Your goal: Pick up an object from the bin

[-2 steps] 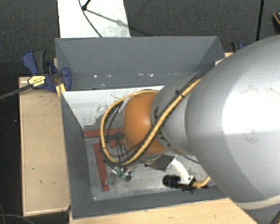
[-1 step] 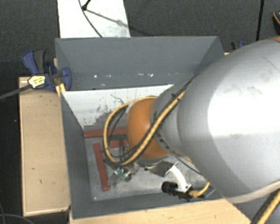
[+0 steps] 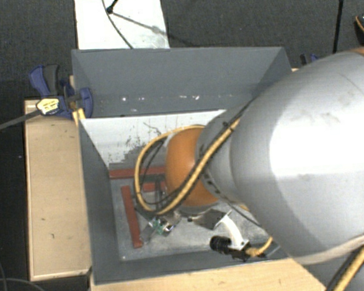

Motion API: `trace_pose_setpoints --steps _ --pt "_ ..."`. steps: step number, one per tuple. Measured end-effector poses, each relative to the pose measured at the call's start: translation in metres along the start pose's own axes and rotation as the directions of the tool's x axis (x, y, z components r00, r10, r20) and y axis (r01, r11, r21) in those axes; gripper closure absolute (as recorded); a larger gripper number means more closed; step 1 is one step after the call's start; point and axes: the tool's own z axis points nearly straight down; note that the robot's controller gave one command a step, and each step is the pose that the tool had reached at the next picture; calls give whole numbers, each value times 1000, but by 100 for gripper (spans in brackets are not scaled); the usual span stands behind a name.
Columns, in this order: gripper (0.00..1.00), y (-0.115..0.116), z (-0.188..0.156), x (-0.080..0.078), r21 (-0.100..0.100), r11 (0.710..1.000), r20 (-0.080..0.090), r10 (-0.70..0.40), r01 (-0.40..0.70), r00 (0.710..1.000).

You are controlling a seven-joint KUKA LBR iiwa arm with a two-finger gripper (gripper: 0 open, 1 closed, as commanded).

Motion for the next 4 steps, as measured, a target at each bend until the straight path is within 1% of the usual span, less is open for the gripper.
trace_pose_setpoints --steps 1,2,3,4 --pt "100 0 0 0 0 1000 0 2 -2 1000" --pt "100 0 -29 0 -6 1000 3 0 0 1000" --pt "100 0 -41 0 -6 1000 4 -3 3 1000" --pt "100 2 -133 -1 -10 1000 5 -7 7 1000"
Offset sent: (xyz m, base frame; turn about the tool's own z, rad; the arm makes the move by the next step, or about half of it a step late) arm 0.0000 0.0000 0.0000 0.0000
